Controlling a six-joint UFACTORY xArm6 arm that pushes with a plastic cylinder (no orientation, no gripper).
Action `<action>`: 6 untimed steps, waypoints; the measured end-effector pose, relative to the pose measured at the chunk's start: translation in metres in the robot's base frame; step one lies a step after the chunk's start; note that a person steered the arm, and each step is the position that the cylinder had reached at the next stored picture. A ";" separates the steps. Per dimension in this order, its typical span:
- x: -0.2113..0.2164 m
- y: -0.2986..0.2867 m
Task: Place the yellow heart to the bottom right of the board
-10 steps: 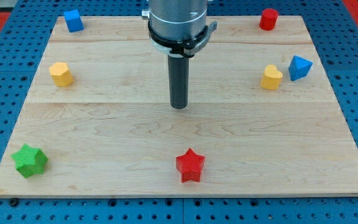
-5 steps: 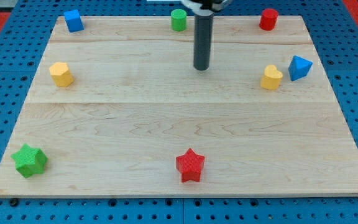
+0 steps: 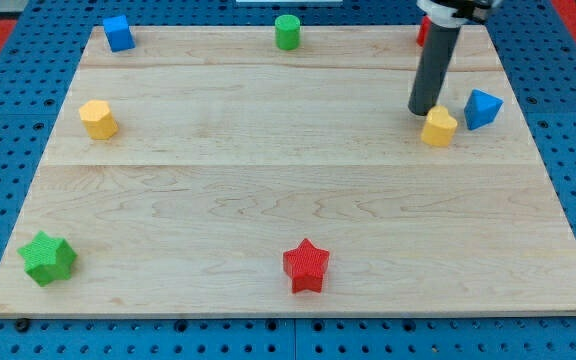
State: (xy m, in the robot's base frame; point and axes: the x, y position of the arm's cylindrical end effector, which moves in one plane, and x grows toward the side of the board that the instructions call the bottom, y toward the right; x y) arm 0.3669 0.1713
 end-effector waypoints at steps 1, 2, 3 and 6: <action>0.026 0.022; 0.054 0.043; 0.076 0.051; 0.117 0.057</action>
State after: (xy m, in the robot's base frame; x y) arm 0.4834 0.2283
